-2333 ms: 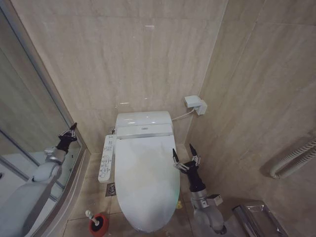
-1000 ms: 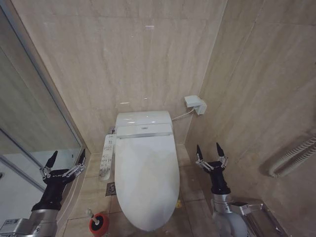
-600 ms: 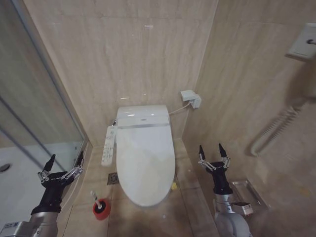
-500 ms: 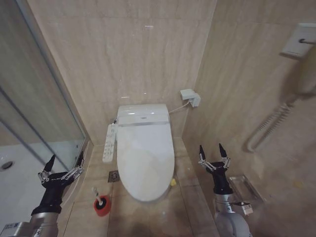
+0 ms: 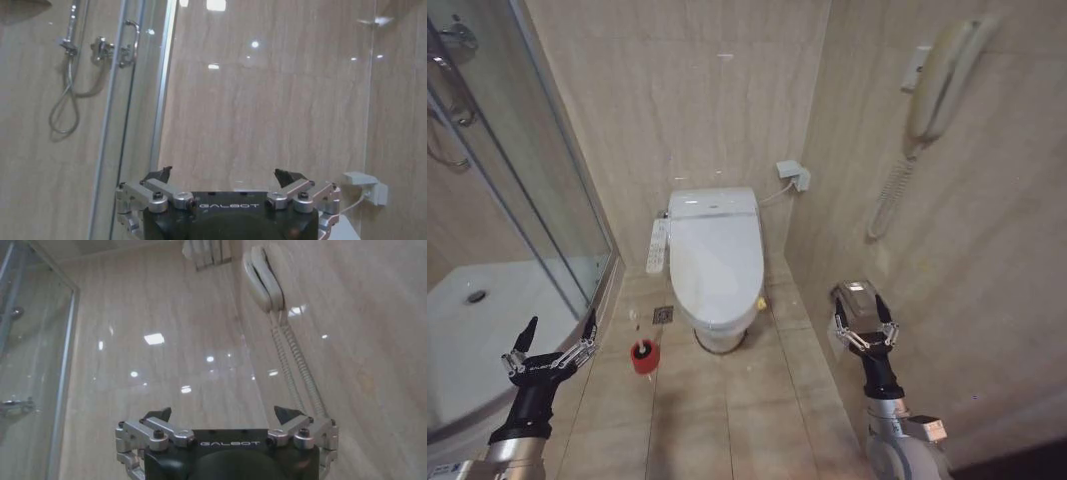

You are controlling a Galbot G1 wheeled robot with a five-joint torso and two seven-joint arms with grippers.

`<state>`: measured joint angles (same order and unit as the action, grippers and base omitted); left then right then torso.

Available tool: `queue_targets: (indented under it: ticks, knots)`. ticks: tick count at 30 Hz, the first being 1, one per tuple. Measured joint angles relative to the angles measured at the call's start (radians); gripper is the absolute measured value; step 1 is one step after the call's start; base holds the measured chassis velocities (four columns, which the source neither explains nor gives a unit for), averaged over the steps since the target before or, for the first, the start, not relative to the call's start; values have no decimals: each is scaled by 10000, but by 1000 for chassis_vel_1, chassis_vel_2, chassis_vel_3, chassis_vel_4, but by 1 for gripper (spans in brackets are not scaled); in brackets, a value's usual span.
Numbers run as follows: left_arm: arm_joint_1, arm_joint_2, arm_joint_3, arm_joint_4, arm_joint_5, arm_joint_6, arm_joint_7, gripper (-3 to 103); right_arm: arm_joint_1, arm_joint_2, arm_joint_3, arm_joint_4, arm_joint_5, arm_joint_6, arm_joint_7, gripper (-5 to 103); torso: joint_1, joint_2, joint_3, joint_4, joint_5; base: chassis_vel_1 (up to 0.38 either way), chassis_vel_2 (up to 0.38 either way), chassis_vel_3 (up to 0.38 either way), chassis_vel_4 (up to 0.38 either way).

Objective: Open the toilet lid, clean the toilet bowl with a toilet brush, close the toilet lid, and flush.

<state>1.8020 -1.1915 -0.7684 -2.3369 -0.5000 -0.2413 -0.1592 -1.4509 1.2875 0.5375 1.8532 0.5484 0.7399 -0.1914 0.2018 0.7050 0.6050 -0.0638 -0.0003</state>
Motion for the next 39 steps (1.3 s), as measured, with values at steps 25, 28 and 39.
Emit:
queue_targets:
  ticks: [25,28,39]
  knots:
    - [95,-644,-10,-278,230,-716,252,100,-5,0,-185,-100,-874,-163,740,100,9,-6,3,-2,4,-8,5,5,-1]
    - [37,-735,98,-129,423,-833,298,100,-40,-52,-146,-53,-1222,-279,1174,100,10,-6,3,-2,4,0,0,0,0]
    - [-461,-1023,1234,937,1084,-985,54,100,-484,-474,113,617,-3080,-2058,3164,100,11,-5,3,-2,4,0,0,0,0]
